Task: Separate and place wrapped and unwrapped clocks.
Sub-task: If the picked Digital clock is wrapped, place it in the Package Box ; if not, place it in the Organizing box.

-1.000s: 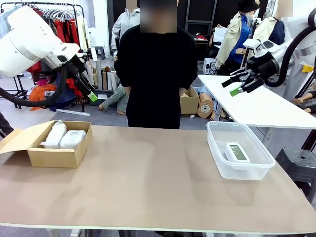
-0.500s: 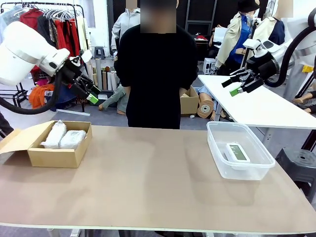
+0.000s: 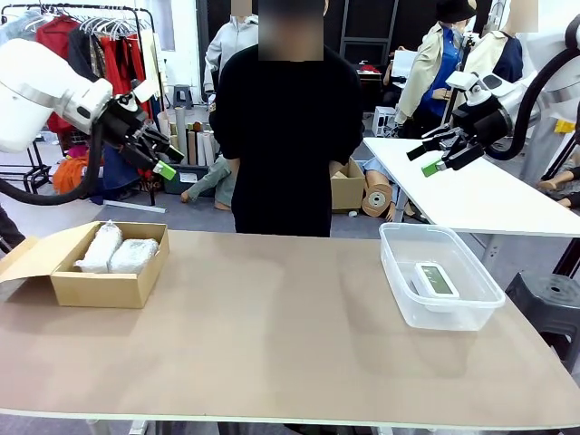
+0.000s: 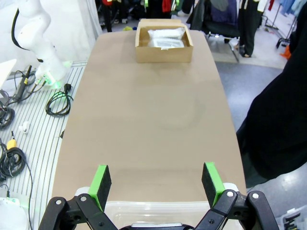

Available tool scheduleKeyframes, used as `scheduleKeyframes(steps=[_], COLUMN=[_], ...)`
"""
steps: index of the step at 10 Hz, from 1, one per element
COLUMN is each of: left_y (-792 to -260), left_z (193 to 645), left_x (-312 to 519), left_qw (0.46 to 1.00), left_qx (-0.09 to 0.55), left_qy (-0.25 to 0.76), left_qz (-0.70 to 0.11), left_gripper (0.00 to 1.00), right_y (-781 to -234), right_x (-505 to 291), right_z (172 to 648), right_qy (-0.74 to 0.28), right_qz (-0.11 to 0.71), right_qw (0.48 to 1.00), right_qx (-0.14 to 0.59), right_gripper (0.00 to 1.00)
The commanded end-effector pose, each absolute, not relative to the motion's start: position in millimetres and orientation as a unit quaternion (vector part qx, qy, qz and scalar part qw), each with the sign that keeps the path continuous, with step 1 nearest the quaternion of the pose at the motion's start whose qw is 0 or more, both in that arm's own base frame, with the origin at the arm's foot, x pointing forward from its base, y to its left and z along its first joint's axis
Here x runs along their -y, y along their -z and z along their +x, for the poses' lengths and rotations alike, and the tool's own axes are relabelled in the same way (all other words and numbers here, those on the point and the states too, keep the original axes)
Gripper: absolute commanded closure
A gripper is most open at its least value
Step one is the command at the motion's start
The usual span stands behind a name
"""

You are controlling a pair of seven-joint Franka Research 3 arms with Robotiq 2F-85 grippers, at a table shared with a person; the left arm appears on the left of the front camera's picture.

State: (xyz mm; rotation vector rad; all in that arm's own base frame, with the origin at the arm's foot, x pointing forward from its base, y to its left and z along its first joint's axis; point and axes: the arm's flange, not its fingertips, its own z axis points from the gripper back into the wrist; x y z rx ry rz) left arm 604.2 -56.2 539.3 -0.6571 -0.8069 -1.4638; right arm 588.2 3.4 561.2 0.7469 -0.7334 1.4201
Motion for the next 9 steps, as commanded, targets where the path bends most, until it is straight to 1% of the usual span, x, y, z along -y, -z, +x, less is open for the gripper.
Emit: scheduleKeyframes(steps=[1,5,6,7,9], left_y=[-545.2,-545.7,-543.6,-549.7,-549.7], left_z=[594.5,597.1,601.2,601.9,601.9], left_x=[54.1,53.2,52.0,53.1,53.1], left_qw=[0.621,0.628,0.641,0.626,0.626], left_qx=[0.373,0.368,0.365,0.363,0.363], left_qy=[0.631,0.631,0.623,0.634,0.634], left_qz=[-0.275,-0.269,-0.259,-0.271,-0.271], left_gripper=[0.0,0.0,0.0,0.0,0.0], right_y=[-562.8,-562.8,-562.8,-562.8,-562.8], right_x=[-4.7,-4.7,-4.7,-4.7,-4.7], right_z=[587.4,587.4,587.4,587.4,587.4], right_qy=[-0.621,-0.621,-0.621,-0.621,-0.621], right_qz=[0.329,0.329,0.329,0.329,0.329], right_qw=[0.634,0.634,0.634,0.634,0.634], right_qx=[0.324,0.324,0.324,0.324,0.324], right_gripper=[0.0,0.0,0.0,0.0,0.0])
